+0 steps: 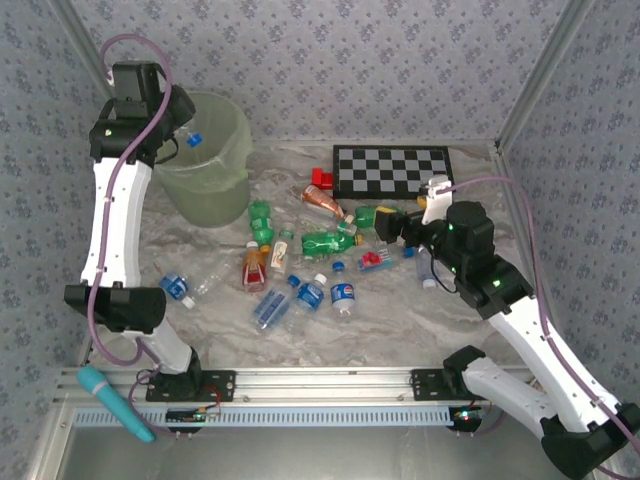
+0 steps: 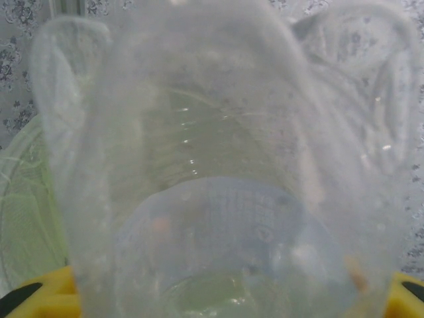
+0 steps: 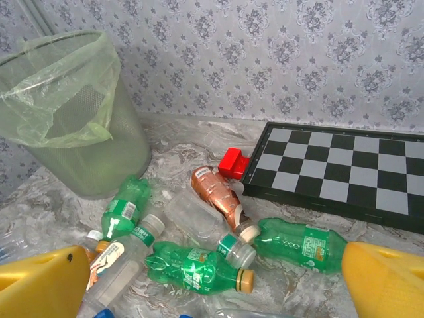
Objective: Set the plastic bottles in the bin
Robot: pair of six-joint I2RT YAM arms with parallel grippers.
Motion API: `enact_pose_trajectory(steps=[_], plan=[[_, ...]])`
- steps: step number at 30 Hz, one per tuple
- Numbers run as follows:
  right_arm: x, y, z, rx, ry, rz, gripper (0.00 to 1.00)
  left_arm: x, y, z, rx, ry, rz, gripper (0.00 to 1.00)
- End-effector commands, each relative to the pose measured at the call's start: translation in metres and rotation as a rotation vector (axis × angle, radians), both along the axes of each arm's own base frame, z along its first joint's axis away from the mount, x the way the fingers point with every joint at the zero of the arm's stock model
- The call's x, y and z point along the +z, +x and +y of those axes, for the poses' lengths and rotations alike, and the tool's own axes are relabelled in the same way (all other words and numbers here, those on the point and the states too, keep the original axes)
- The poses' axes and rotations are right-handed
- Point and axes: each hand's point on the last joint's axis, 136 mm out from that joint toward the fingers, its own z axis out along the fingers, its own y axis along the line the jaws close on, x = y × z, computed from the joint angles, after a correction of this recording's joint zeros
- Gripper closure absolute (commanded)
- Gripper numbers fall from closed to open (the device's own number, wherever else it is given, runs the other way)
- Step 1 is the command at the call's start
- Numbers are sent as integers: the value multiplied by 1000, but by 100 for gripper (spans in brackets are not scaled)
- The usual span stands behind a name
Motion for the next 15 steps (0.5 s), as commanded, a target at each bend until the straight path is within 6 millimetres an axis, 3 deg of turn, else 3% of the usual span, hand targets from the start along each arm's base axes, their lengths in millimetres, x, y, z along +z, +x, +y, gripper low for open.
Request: enact_pose_trajectory(steps=[1, 9, 15], plan=[[0, 1, -4, -20, -25, -12, 0, 5, 6, 2, -1, -12, -14, 50], [-3, 8, 1, -16, -28, -5, 1, -20, 25, 22, 40, -35, 38, 49], [-3, 13, 2, -21, -39, -12, 0, -25, 31, 24, 36, -51, 47, 45]])
